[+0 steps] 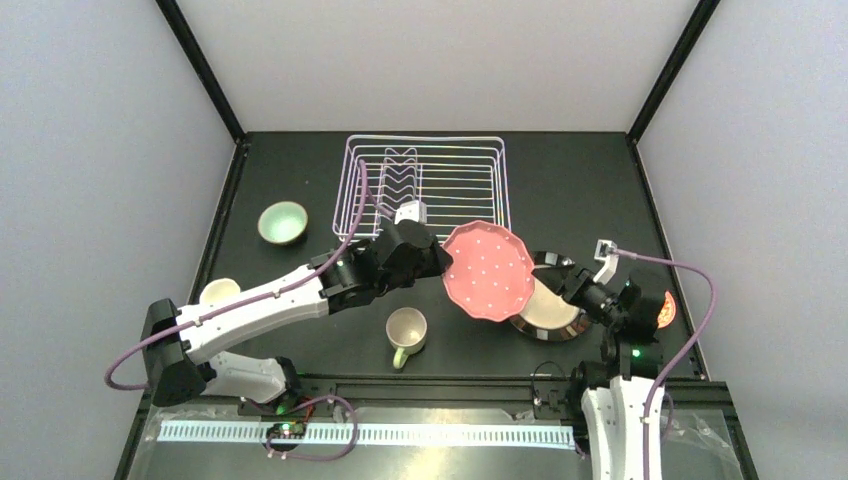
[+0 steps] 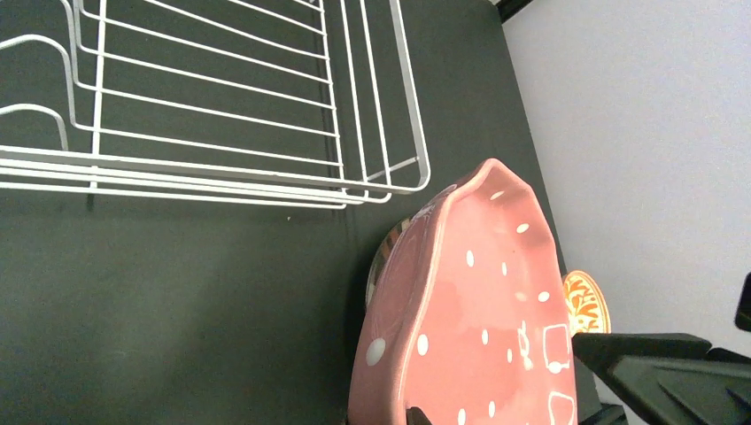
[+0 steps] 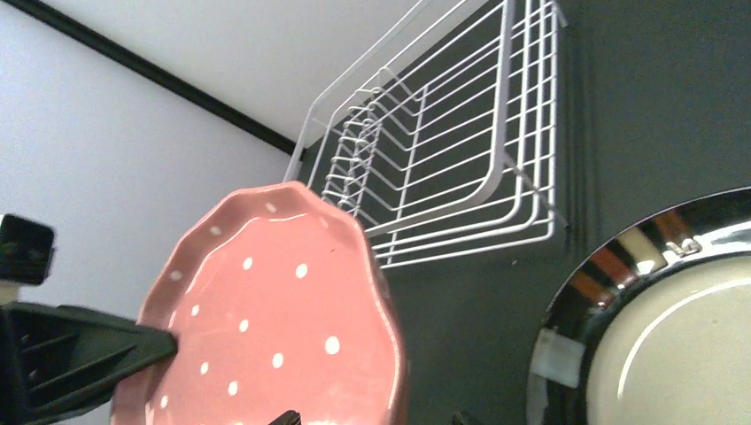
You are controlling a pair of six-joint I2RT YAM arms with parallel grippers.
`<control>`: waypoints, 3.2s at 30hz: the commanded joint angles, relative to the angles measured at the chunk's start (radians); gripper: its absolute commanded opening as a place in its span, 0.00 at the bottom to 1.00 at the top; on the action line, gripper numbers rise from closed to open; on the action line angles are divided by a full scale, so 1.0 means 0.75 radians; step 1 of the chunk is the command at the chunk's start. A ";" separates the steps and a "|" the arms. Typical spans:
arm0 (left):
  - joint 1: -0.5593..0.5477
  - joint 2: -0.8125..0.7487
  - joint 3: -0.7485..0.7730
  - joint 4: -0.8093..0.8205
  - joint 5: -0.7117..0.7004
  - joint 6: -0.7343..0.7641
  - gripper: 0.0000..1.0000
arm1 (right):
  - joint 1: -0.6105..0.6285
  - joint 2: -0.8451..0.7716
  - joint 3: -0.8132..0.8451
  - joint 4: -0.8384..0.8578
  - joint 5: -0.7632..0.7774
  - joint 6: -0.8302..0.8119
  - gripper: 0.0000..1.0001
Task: Load the mixed dishes into the dish rack
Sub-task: Pass from the left arm to the right, then pass from the right arm to the left
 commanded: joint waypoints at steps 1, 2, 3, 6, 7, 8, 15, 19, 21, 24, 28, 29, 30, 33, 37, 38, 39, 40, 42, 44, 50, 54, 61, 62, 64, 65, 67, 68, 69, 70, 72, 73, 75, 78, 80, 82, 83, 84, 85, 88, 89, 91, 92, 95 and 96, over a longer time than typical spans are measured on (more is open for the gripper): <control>0.015 -0.095 0.038 0.186 0.069 -0.075 0.01 | -0.003 -0.082 -0.038 0.019 -0.127 0.057 0.98; 0.016 -0.097 0.036 0.190 0.076 -0.082 0.01 | -0.003 -0.101 -0.039 0.019 -0.135 0.066 0.98; 0.018 -0.099 0.034 0.194 0.083 -0.088 0.01 | -0.003 -0.118 -0.044 0.014 -0.142 0.074 0.98; 0.019 -0.106 0.025 0.216 0.103 -0.106 0.01 | -0.003 -0.143 -0.045 -0.027 -0.144 0.060 0.98; 0.019 -0.106 0.025 0.221 0.109 -0.113 0.01 | -0.003 -0.152 -0.046 -0.036 -0.143 0.059 0.98; 0.019 -0.107 0.024 0.224 0.114 -0.116 0.01 | -0.003 -0.162 -0.048 -0.041 -0.146 0.060 0.98; 0.019 -0.107 0.018 0.250 0.158 -0.144 0.01 | -0.003 -0.199 -0.090 -0.007 -0.185 0.104 0.98; 0.020 -0.098 0.007 0.268 0.185 -0.150 0.01 | -0.003 -0.219 -0.130 0.055 -0.223 0.167 0.98; 0.021 -0.090 0.000 0.281 0.202 -0.152 0.01 | -0.003 -0.222 -0.142 0.082 -0.233 0.188 0.98; 0.021 -0.070 -0.003 0.303 0.234 -0.153 0.01 | -0.003 -0.226 -0.163 0.137 -0.250 0.239 0.98; 0.021 -0.040 -0.003 0.324 0.272 -0.154 0.01 | -0.003 -0.227 -0.176 0.209 -0.271 0.308 0.97; 0.022 -0.034 -0.004 0.334 0.280 -0.155 0.01 | -0.003 -0.227 -0.178 0.222 -0.276 0.322 0.96; 0.023 -0.026 -0.005 0.344 0.291 -0.158 0.01 | -0.003 -0.227 -0.180 0.234 -0.280 0.337 0.96; 0.027 0.000 0.000 0.370 0.330 -0.160 0.01 | -0.003 -0.227 -0.184 0.263 -0.281 0.369 0.91; 0.037 0.040 0.013 0.381 0.393 -0.156 0.01 | -0.003 -0.227 -0.193 0.315 -0.299 0.428 0.74; 0.040 0.050 0.015 0.386 0.395 -0.155 0.01 | -0.003 -0.225 -0.196 0.320 -0.303 0.435 0.66; 0.042 0.054 0.015 0.394 0.420 -0.155 0.01 | -0.003 -0.222 -0.195 0.322 -0.308 0.439 0.56; 0.044 0.061 0.014 0.405 0.432 -0.159 0.01 | -0.003 -0.219 -0.195 0.320 -0.314 0.441 0.47; 0.052 0.069 0.013 0.419 0.451 -0.163 0.01 | -0.003 -0.213 -0.190 0.316 -0.320 0.443 0.25; 0.057 0.076 0.014 0.426 0.469 -0.165 0.01 | -0.003 -0.205 -0.185 0.309 -0.325 0.442 0.03; 0.080 0.057 -0.045 0.489 0.518 -0.212 0.02 | -0.003 -0.166 -0.142 0.319 -0.340 0.460 0.00; 0.086 0.051 -0.092 0.565 0.565 -0.233 0.11 | -0.003 -0.137 -0.117 0.369 -0.358 0.504 0.00; 0.086 0.050 -0.177 0.839 0.705 -0.270 0.32 | -0.003 -0.116 -0.109 0.462 -0.389 0.605 0.00; 0.086 0.052 -0.188 0.876 0.729 -0.274 0.35 | -0.003 -0.117 -0.111 0.478 -0.392 0.625 0.00; 0.086 0.059 -0.212 0.949 0.773 -0.287 0.39 | -0.003 -0.116 -0.112 0.508 -0.400 0.657 0.00; 0.087 0.061 -0.222 0.992 0.795 -0.292 0.44 | -0.003 -0.115 -0.112 0.520 -0.404 0.669 0.00; 0.086 0.071 -0.235 1.059 0.841 -0.303 0.50 | -0.003 -0.108 -0.104 0.529 -0.408 0.682 0.00; 0.086 0.076 -0.239 1.091 0.869 -0.306 0.54 | -0.003 -0.105 -0.100 0.537 -0.409 0.688 0.00; 0.086 0.082 -0.240 1.116 0.890 -0.308 0.57 | -0.003 -0.102 -0.098 0.543 -0.412 0.695 0.00; 0.086 0.084 -0.242 1.137 0.907 -0.310 0.60 | -0.003 -0.099 -0.095 0.549 -0.412 0.701 0.00; 0.086 0.089 -0.248 1.175 0.936 -0.314 0.61 | -0.003 -0.092 -0.090 0.552 -0.413 0.712 0.00; 0.086 0.093 -0.248 1.197 0.949 -0.316 0.61 | -0.003 -0.088 -0.089 0.552 -0.413 0.720 0.00; 0.086 0.102 -0.249 1.226 0.975 -0.322 0.61 | -0.003 -0.086 -0.089 0.600 -0.413 0.734 0.00; 0.086 0.105 -0.251 1.250 0.983 -0.323 0.52 | -0.003 -0.081 -0.090 0.598 -0.413 0.734 0.00; 0.086 0.101 -0.252 1.253 0.981 -0.319 0.37 | -0.003 -0.083 -0.092 0.589 -0.412 0.732 0.00; 0.086 0.102 -0.249 1.254 0.982 -0.315 0.20 | -0.003 -0.083 -0.090 0.574 -0.408 0.727 0.00; 0.086 0.103 -0.249 1.253 0.982 -0.312 0.14 | -0.003 -0.083 -0.090 0.571 -0.406 0.724 0.00; 0.086 0.106 -0.245 1.251 0.981 -0.310 0.09 | -0.003 -0.082 -0.089 0.571 -0.405 0.720 0.00; 0.086 0.107 -0.245 1.251 0.980 -0.308 0.04 | -0.003 -0.081 -0.087 0.530 -0.403 0.713 0.00; 0.086 0.107 -0.245 1.260 0.970 -0.304 0.01 | -0.003 -0.079 -0.083 0.496 -0.400 0.696 0.00; 0.086 0.107 -0.246 1.268 0.968 -0.304 0.01 | -0.003 -0.078 -0.082 0.489 -0.399 0.692 0.00; 0.086 0.102 -0.248 1.280 0.957 -0.300 0.01 | -0.003 -0.074 -0.071 0.476 -0.397 0.680 0.00; 0.086 0.097 -0.250 1.283 0.949 -0.293 0.01 | -0.003 -0.069 -0.063 0.463 -0.395 0.670 0.00; 0.086 0.070 -0.261 1.277 0.908 -0.270 0.01 | -0.003 -0.049 -0.023 0.402 -0.388 0.618 0.01; 0.086 0.059 -0.264 1.269 0.893 -0.262 0.01 | -0.003 -0.043 -0.010 0.381 -0.383 0.600 0.04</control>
